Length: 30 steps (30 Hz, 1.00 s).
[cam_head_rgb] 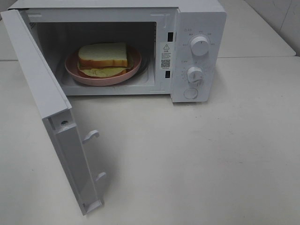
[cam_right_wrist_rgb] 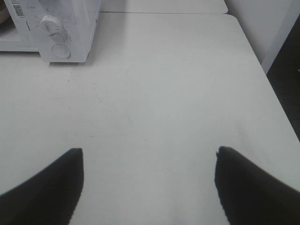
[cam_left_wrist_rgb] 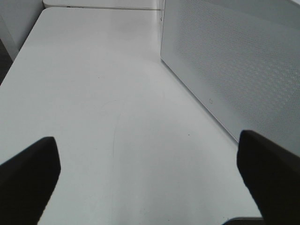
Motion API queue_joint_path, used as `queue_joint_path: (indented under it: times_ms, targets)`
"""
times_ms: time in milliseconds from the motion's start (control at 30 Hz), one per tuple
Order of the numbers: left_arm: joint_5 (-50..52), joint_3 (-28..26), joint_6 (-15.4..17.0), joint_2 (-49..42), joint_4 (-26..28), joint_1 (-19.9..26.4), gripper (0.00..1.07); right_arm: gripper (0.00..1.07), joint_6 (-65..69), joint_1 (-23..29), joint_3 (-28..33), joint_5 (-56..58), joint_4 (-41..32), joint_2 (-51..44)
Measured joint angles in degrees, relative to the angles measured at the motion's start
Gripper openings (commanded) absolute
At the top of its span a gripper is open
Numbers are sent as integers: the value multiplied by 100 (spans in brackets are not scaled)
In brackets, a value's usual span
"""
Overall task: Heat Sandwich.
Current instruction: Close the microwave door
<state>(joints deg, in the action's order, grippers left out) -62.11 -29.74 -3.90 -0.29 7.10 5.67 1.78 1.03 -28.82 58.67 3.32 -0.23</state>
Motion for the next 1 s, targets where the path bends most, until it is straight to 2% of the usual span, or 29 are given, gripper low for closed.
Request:
queue_joint_path:
  times_ms: [1000]
  targets:
    - [0, 0, 0, 0, 0, 0, 98, 75, 0, 0, 29, -103, -17, 0]
